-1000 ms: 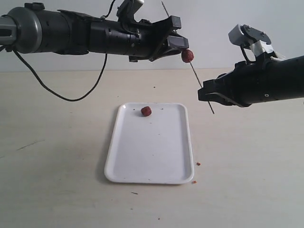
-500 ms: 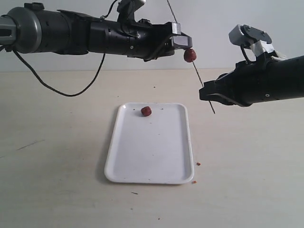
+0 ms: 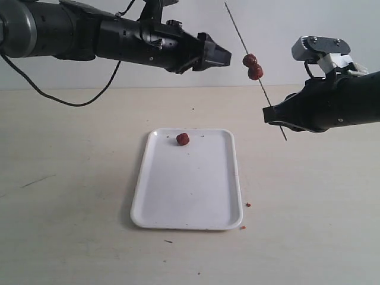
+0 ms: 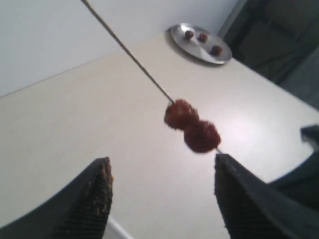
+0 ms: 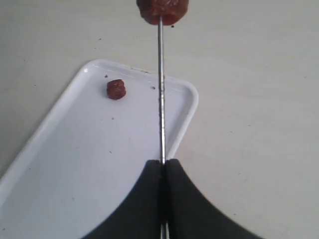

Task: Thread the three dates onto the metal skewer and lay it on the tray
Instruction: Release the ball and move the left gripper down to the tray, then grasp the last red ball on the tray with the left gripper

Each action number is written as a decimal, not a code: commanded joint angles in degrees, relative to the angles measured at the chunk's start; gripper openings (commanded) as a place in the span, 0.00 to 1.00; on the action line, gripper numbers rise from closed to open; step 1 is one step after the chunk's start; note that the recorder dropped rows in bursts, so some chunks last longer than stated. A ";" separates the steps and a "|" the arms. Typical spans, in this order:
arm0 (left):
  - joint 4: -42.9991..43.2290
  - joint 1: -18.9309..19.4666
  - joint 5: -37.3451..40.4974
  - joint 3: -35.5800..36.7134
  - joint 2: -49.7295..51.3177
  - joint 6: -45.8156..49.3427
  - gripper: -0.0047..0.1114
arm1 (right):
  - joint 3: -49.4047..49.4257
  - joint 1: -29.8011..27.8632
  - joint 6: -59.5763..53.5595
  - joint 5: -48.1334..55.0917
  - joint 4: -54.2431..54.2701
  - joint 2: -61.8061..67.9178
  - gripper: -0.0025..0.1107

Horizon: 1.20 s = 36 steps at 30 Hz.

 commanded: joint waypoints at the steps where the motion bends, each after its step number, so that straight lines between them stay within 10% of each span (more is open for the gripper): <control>1: 17.40 -0.12 1.79 0.07 -1.08 6.45 0.55 | -0.36 -0.18 1.62 -4.24 -4.51 -0.36 0.02; 12: 71.97 -6.02 -2.41 -0.04 -0.91 -39.87 0.55 | -0.36 -0.18 11.26 -5.23 -19.96 -0.36 0.02; 36: 89.51 -10.46 21.56 -30.24 21.97 -60.05 0.55 | -0.36 -0.18 11.62 -3.64 -19.96 -0.36 0.02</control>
